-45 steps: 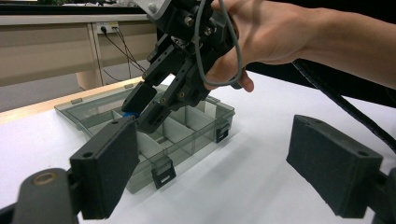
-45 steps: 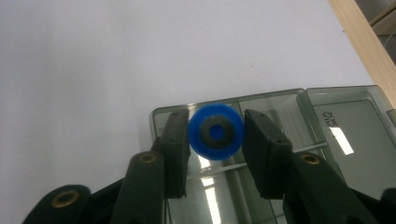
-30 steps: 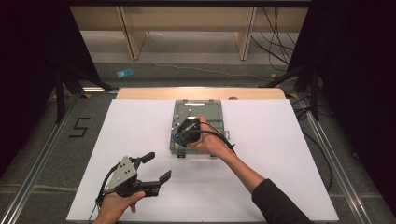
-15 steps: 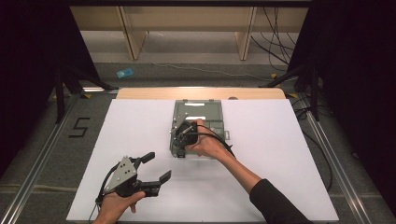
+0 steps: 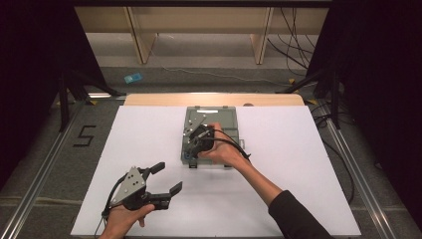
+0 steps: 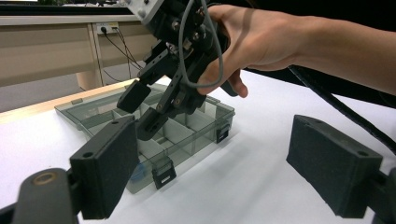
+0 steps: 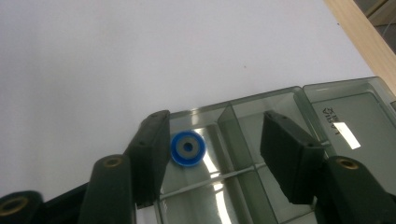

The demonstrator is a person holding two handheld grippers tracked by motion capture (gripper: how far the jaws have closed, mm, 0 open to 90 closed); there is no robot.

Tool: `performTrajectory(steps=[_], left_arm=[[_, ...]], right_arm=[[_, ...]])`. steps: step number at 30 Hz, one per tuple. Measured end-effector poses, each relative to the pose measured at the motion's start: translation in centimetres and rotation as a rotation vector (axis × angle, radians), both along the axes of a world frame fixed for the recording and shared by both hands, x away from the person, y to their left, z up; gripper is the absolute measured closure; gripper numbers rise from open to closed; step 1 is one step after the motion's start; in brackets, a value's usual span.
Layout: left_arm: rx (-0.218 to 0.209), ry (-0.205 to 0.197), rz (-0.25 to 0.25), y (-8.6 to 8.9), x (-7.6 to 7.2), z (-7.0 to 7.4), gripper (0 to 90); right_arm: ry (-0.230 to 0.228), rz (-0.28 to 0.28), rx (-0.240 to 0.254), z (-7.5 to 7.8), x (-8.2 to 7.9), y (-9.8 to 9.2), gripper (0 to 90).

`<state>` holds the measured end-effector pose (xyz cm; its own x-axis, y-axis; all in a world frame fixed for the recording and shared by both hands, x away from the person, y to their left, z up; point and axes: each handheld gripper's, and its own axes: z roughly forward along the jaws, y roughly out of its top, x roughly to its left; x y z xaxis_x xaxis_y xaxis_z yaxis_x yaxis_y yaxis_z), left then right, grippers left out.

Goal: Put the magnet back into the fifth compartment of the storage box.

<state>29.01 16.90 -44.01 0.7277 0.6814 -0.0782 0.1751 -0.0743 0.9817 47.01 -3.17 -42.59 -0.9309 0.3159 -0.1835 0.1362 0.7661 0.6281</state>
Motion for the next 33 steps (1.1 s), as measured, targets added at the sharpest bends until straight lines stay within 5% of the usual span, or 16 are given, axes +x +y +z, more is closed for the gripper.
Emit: performTrajectory(steps=[13,33], left_arm=[[0.000,-0.002,0.002,0.0,0.0,0.0,15.9],[0.004,-0.005,-0.002,0.0,0.0,0.0,15.9]], right_arm=[[0.014,-0.033,0.059,1.4,-0.5,-0.7,35.2],[-0.025,-0.038,0.112,3.2,-2.7,-2.9,33.0]])
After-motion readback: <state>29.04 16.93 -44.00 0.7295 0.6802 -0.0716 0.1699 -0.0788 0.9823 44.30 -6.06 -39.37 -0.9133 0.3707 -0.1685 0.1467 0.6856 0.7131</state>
